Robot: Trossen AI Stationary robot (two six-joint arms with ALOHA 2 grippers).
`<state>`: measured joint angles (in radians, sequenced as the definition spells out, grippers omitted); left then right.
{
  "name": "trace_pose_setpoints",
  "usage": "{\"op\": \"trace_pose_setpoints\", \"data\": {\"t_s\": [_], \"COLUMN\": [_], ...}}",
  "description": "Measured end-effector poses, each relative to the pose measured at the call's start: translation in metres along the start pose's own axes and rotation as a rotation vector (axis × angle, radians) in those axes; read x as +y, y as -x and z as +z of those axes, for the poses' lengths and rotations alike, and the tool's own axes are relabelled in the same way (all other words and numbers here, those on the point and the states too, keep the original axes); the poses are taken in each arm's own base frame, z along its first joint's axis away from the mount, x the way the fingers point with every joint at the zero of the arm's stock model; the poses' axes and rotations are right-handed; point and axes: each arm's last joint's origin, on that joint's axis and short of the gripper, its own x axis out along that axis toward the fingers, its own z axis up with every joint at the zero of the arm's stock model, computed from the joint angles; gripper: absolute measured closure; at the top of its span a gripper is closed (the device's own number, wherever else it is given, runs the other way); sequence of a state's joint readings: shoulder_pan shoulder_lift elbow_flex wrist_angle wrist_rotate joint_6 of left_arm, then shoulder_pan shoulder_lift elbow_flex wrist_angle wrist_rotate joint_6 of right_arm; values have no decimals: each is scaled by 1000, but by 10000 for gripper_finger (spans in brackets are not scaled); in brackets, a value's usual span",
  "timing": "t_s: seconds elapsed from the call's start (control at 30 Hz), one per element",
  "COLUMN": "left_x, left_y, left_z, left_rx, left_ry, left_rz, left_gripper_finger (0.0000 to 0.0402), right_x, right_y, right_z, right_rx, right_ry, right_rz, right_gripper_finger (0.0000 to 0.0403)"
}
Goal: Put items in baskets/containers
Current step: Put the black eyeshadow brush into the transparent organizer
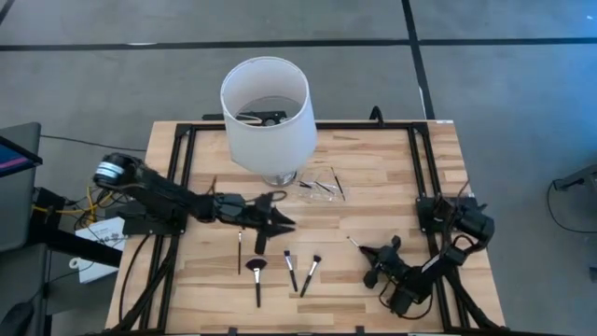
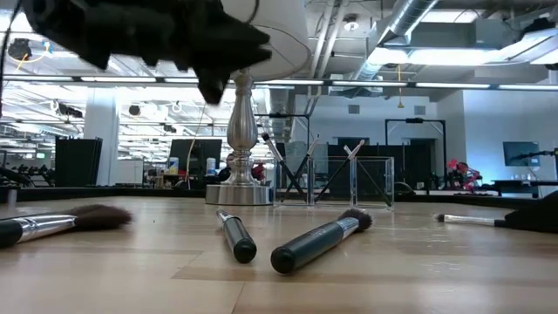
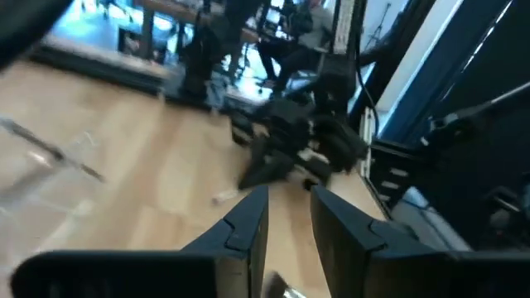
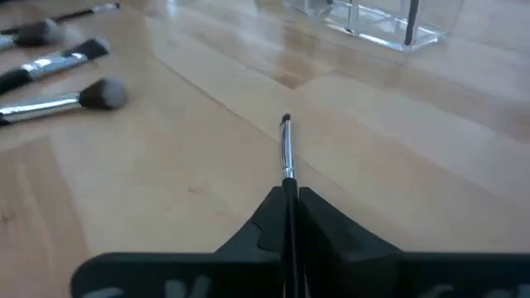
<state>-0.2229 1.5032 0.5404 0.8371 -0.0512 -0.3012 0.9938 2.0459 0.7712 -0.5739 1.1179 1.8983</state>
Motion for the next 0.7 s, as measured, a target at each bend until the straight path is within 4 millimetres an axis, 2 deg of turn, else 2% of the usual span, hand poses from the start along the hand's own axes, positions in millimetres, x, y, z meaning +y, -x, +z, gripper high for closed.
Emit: {"op": "trace_pose_setpoints", "data": {"t_s": [0.13,0.23,0.43,0.57,0.7], "left_x": [1,3,5,7,6], "left_y": [-18,-29,-46,-47,-46], "left_z": [-26,-35,-42,-40,-35], "left_rx": [-16,-35,-52,-76,-112], "left_ry": [96,108,110,124,130], "left_rz": [-18,-27,16,63,66], "left_gripper_finger": [311,311,311,311,311], "right_x": [2,5,20,32,43], "right_y": [-7,-12,-24,-28,-30], "right_z": [16,29,59,81,101], "right_rx": [16,-15,-195,-302,-332], "right_ry": [-4,-45,-140,-225,-266], "right_rz": [-32,-35,-6,0,2], "right_gripper_finger": [391,393,393,394,396]}}
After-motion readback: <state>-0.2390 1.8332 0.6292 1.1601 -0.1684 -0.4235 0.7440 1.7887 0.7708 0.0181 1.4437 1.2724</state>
